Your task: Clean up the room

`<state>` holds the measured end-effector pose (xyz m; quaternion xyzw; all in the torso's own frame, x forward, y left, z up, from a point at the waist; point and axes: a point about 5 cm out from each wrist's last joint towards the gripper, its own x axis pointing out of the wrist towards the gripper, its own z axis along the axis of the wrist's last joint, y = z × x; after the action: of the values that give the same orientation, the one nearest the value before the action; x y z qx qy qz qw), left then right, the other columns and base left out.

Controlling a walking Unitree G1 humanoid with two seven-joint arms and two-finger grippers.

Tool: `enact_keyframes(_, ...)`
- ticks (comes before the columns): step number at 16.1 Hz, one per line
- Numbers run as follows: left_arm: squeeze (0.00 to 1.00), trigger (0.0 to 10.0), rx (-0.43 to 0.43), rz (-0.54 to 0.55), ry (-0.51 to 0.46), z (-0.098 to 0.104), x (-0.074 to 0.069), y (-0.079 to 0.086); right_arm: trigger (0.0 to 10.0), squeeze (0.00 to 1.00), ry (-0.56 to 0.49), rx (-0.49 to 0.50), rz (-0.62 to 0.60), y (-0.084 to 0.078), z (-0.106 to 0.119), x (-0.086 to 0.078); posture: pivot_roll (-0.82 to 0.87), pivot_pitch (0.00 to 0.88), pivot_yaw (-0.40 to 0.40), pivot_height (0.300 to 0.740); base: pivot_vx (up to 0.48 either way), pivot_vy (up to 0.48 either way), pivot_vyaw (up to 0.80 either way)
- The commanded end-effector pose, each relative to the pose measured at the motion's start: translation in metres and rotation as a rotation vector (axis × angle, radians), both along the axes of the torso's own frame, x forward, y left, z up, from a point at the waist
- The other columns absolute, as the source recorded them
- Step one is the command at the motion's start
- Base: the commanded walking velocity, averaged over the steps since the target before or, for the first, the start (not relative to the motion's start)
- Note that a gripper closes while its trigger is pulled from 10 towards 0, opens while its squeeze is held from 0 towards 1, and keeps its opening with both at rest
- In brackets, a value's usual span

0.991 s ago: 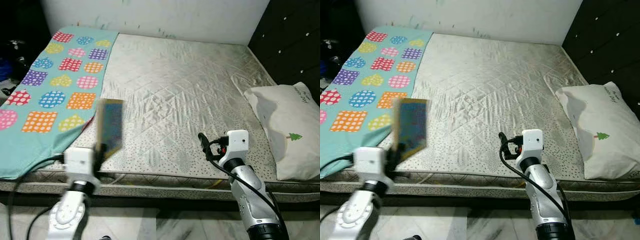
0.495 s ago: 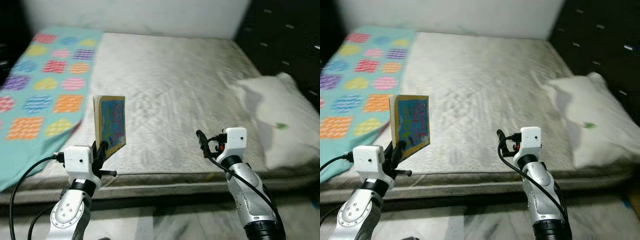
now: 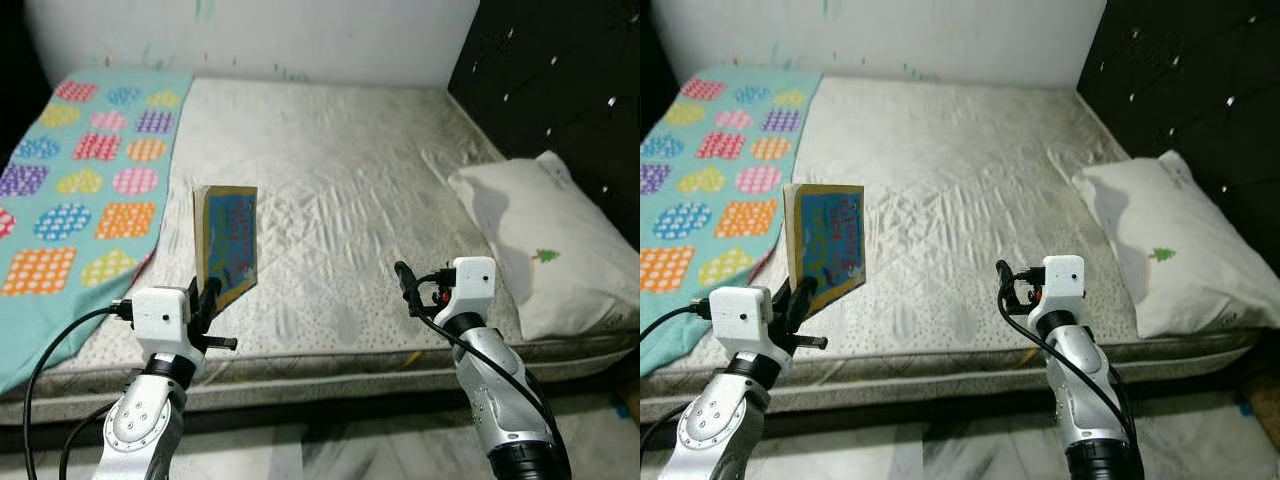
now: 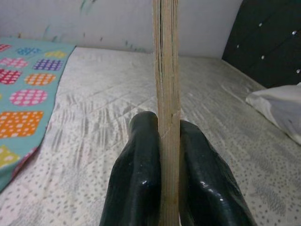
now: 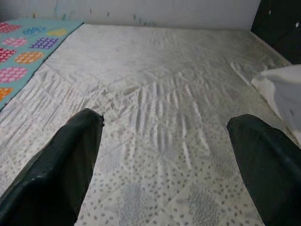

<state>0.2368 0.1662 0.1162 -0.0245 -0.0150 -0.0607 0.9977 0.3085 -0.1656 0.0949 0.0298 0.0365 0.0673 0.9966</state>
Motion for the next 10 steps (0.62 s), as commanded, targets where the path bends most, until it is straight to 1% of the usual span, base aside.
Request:
enact_keyframes(1, 0.00, 10.0, -0.007, -0.006, -0.048, 0.0086, 0.0012, -0.0009, 10.0, 0.00, -0.009, -0.002, -0.008, -0.0025, 0.0023, 0.0017, -0.03, 0.081, -0.090, 0.740, 0.409, 0.000, 0.00)
enact_keyframes(7, 0.00, 10.0, -0.010, -0.013, -0.047, 0.0086, 0.0016, -0.0021, 10.0, 0.00, -0.012, -0.004, -0.009, -0.0029, 0.0027, 0.0017, -0.04, 0.084, -0.092, 0.740, 0.411, 0.000, 0.00)
enact_keyframes(10, 0.00, 10.0, -0.012, -0.013, -0.047, 0.0089, 0.0020, -0.0030, 10.0, 0.00, -0.010, -0.012, -0.010, -0.0061, 0.0019, 0.0008, -0.04, 0.087, -0.090, 0.740, 0.414, 0.000, 0.00)
